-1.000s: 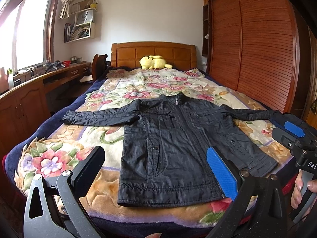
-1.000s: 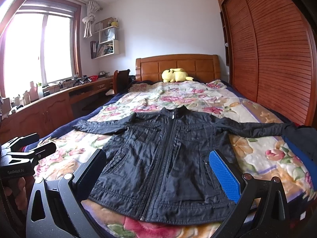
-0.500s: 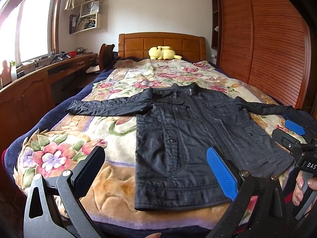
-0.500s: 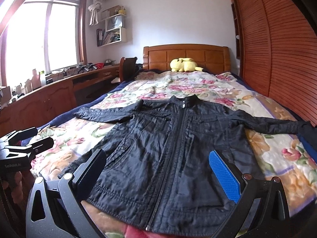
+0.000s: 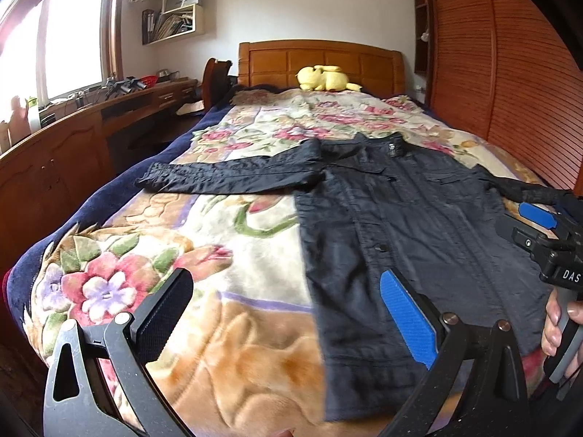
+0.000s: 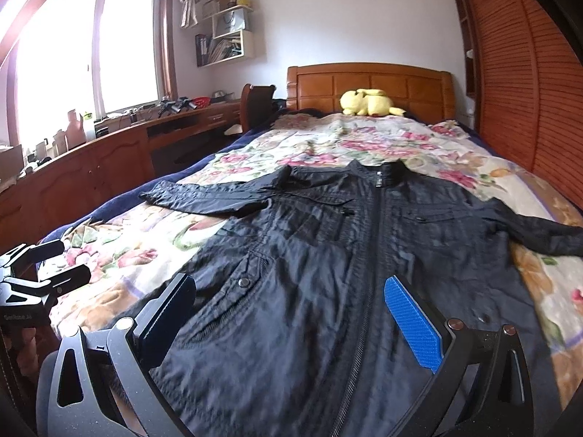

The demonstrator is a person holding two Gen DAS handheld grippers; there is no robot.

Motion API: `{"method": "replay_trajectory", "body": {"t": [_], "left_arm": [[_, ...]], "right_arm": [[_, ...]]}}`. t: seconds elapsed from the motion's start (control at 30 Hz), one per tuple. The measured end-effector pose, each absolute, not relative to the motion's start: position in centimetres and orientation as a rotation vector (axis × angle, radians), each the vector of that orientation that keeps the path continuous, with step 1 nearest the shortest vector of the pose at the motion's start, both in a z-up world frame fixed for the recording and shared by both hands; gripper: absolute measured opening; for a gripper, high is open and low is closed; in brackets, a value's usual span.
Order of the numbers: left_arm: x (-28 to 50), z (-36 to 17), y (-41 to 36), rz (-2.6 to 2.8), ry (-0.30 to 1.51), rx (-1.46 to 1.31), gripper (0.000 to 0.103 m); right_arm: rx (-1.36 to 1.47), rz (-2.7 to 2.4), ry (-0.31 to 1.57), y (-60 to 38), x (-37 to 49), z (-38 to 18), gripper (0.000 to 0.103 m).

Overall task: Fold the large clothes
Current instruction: 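Move the left gripper to the jacket sleeve cuff and grasp it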

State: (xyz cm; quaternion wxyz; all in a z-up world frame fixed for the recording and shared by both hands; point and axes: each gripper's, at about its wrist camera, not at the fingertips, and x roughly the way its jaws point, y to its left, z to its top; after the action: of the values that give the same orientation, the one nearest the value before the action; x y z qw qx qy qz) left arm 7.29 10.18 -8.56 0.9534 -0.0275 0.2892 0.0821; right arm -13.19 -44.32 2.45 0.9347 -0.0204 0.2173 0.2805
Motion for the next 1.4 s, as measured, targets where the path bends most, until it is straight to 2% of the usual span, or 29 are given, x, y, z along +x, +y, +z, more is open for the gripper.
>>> {"method": "replay_trajectory", "body": {"t": [0.43,0.6,0.77,0.93,1.1,1.23,1.4], "left_arm": [[12.0,-8.8,18.4,0.250,0.608,-0.090,0.103],[14.7,-9.3,22.4,0.273,0.630,-0.088,0.103],[17.3,-10.8,26.4,0.272,0.673,-0.104,0.103],[20.0,-12.1,31.0,0.268,0.710,-0.134,0.103],[22.8,-12.6,34.5,0.271,0.734,-0.160,0.095],[25.4,-13.0,37.1,0.279,0.751,-0.183,0.081],[28.7,-13.7,39.7,0.318,0.768,-0.199,0.072]], "right_arm": [[-0.106,0.686,0.453,-37.4,-6.2,2.4,0.103],[-0.156,0.719,0.484,-34.5,-3.4,0.5,0.103],[-0.190,0.760,0.595,-33.1,-1.8,-3.3,0.103],[-0.203,0.771,0.566,-33.8,-2.5,-3.1,0.103],[-0.201,0.769,0.553,-33.8,-3.1,-3.0,0.103],[-0.185,0.774,0.562,-33.4,-2.2,-3.2,0.103],[-0.172,0.784,0.574,-33.4,-1.7,-3.4,0.103]]}}
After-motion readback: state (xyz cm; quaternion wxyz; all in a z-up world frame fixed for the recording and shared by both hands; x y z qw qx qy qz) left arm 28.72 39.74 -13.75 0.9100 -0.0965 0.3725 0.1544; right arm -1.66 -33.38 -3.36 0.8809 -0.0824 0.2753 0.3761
